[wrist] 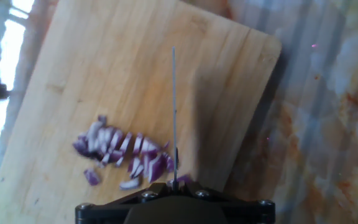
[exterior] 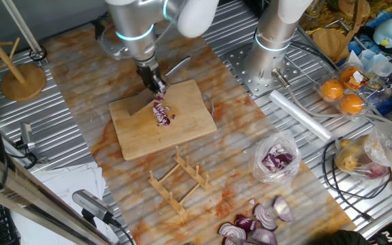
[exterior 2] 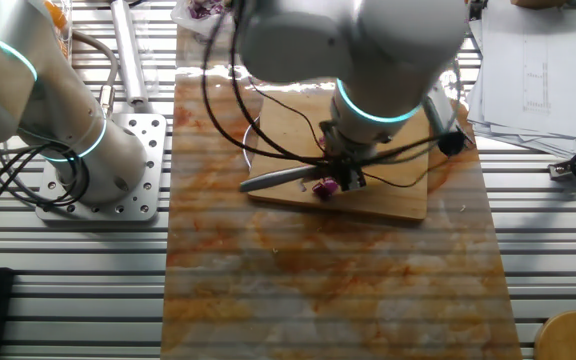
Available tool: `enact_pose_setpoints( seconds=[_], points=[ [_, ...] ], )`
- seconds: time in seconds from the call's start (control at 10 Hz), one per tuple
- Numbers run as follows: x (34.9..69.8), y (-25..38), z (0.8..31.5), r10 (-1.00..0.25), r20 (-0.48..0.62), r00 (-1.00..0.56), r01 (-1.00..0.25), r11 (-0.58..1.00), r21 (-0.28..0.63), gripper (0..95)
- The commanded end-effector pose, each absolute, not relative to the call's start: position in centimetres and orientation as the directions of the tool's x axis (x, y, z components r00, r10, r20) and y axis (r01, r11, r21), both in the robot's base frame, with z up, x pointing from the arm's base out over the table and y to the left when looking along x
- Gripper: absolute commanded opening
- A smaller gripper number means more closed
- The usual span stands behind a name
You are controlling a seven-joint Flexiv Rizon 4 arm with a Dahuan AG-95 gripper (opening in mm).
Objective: Chop the onions
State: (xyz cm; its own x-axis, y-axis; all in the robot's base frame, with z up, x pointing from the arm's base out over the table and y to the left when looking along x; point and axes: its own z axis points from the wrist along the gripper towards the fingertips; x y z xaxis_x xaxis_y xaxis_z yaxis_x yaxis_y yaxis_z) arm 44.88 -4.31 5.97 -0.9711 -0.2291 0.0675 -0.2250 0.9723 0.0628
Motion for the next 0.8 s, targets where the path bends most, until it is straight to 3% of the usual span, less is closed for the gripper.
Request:
enact_pose_setpoints(
  seconds=[0.1, 0.6, 0.8],
  points=[
    [44.6, -4.42, 5.92, -0.246, 0.075, -0.966, -0.244, 0.969, 0.032, 0.0],
    [45.26, -4.34, 6.17, -0.047, 0.08, -0.996, -0.046, 0.999, 0.009, 0.0],
    [45.26, -4.34, 6.17, 0.096, 0.067, -0.993, 0.097, 0.995, 0.002, 0.0]
  ],
)
